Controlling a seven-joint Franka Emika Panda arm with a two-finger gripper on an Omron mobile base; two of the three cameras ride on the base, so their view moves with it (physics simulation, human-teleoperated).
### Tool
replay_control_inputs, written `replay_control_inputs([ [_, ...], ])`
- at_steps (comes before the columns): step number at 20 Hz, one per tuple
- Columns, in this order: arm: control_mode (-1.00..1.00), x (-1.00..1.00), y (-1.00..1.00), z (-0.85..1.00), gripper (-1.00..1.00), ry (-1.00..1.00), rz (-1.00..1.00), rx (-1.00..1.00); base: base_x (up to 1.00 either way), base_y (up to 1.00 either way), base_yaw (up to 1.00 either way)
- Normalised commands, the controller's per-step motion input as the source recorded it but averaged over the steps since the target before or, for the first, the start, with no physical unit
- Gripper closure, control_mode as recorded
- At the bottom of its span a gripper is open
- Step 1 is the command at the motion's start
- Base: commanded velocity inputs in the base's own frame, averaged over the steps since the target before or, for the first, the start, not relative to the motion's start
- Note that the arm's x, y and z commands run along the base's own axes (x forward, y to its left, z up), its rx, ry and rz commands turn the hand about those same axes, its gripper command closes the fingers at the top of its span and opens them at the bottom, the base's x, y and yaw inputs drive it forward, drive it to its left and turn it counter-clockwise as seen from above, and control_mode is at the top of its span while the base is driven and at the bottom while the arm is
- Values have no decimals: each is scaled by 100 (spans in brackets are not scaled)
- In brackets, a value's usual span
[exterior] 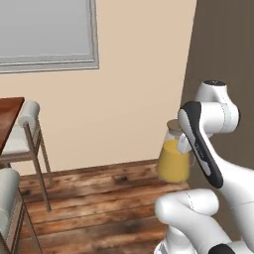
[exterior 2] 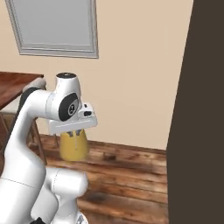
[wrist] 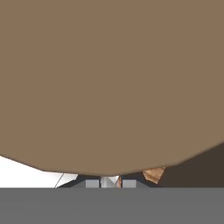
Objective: There is a tray on the dining counter. Grab the cup, mug, and pitcher and place them on the tray. The pitcher may be placed next to the tray if it cannot fit the tray.
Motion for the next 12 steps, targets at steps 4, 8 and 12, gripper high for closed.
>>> replay_control_inputs([
  [4,100,0,0,0,100,0,0,0,100,-3,25],
  [8,100,0,0,0,100,0,0,0,100,0,30],
  [12,100,0,0,0,100,0,0,0,83,-28,62],
])
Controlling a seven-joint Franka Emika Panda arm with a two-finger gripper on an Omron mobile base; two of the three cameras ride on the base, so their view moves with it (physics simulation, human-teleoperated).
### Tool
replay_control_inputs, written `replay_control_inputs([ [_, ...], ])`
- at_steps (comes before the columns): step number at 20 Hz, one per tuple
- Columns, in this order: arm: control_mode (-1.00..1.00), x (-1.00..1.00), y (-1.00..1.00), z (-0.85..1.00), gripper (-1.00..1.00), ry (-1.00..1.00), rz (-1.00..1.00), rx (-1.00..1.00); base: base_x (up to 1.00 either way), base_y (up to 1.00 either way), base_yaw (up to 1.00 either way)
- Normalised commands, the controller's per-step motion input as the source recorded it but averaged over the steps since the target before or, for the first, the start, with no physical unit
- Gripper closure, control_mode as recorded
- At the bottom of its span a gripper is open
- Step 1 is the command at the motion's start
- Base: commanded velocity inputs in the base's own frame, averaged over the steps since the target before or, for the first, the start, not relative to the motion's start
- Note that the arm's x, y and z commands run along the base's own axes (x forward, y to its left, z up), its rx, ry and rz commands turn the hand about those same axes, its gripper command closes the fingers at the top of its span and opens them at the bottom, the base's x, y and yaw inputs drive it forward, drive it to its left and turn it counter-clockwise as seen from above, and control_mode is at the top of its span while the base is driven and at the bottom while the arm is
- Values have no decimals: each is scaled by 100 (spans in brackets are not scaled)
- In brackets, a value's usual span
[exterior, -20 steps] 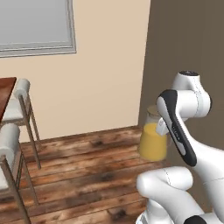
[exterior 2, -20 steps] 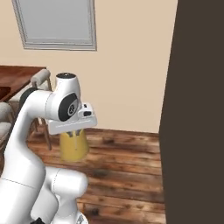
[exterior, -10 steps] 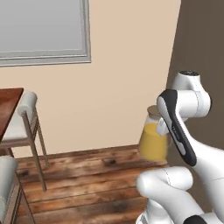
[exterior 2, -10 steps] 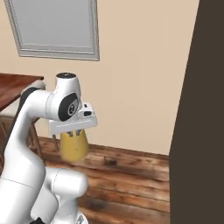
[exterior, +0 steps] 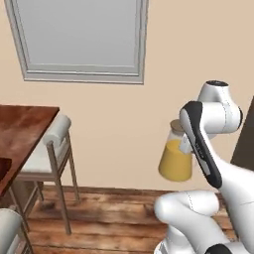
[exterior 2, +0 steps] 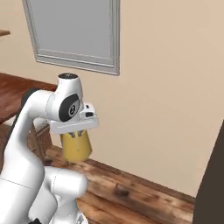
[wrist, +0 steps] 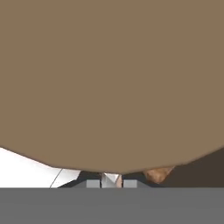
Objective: There is a tray on the dining counter. Grab the cup, mug, and pitcher and place them on the tray. The pitcher may be placed next to the tray if it cannot fit the tray.
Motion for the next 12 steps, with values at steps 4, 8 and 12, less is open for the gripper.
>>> replay_control_inputs([
  [4,100,0,0,0,100,0,0,0,55,-26,100],
  [8,100,0,0,0,100,0,0,0,60,-29,100],
  [12,100,0,0,0,100,0,0,0,62,-26,100],
])
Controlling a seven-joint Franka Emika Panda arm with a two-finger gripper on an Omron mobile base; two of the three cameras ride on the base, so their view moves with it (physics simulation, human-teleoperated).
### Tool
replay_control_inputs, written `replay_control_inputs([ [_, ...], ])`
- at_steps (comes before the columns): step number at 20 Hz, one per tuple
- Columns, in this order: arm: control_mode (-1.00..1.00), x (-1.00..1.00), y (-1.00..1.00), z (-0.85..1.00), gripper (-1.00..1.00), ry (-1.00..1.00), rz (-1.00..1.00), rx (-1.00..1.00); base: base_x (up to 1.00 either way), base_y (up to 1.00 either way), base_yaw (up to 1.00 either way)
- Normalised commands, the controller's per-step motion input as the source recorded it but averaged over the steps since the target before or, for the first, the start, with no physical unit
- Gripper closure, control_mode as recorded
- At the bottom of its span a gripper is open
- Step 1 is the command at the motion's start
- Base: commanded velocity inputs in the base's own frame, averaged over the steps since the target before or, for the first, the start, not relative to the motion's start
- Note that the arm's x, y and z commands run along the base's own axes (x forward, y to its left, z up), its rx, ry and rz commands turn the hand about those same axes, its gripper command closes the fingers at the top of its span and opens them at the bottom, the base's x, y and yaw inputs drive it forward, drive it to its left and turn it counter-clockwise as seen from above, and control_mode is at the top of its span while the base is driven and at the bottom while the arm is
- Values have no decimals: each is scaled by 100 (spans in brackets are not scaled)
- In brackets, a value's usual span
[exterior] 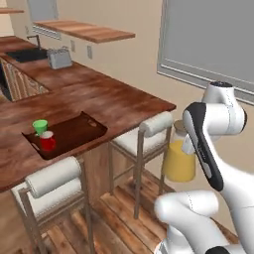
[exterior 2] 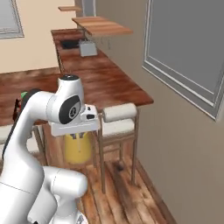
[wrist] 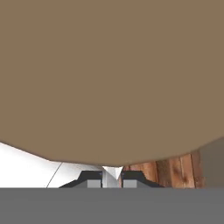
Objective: There is a tray on the dining counter. Grab the cup, mug, and pitcher and place them on the tray. The pitcher may be placed next to the tray if it cannot fit the tray.
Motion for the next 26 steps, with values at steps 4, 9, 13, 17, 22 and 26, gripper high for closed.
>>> replay_control_inputs([
  [4,100,0,0,0,100,0,0,0,60,-23,100],
  [9,100,0,0,0,100,0,0,0,57,-20,90],
  [13,100,0,0,0,100,0,0,0,60,-25,16],
  [17,100,0,0,0,100,0,0,0,63,-56,0],
  [22,100,0,0,0,100,0,0,0,60,-13,-5],
  [26,100,0,0,0,100,0,0,0,56,3,-13],
])
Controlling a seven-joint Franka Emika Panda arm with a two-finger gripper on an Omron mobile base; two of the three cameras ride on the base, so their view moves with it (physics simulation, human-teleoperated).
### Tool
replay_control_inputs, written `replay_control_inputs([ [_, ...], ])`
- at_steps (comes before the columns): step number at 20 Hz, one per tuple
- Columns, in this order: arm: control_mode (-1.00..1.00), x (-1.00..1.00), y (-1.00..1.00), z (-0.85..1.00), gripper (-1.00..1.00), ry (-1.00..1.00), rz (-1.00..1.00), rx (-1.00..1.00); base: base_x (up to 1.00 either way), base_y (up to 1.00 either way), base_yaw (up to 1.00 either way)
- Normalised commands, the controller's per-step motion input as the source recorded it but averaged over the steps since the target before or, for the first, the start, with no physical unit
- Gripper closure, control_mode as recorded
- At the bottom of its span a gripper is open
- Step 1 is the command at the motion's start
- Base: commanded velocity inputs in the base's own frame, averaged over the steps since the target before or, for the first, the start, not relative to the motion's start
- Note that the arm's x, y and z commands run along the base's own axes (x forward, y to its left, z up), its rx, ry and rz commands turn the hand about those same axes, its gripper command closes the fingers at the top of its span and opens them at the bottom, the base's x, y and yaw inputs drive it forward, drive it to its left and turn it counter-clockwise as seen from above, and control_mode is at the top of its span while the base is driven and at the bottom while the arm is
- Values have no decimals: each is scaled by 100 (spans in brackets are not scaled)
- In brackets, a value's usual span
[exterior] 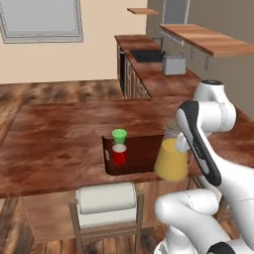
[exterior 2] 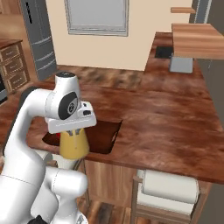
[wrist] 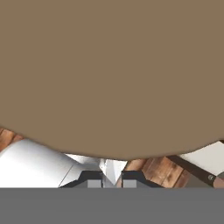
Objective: There is a tray on the dining counter. Grab the cup, mug, and pitcher and place them on the tray. The pitcher may be placed next to the tray if it cannot fit the tray.
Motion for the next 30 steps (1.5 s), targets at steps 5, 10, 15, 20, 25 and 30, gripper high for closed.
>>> replay_control_inputs([
  [5,100,0,0,0,100,0,0,0,44,9,-15],
  [10,100,0,0,0,100,0,0,0,44,3,-12],
  [15,-100,79,2,0,100,0,-14,0,0,0,0],
  [20,-100,94,0,0,100,0,-13,0,0,0,0],
  [25,-100,87,3,0,100,0,-8,0,0,0,0],
  [30,-100,63,6,-13,100,0,-2,0,0,0,0],
])
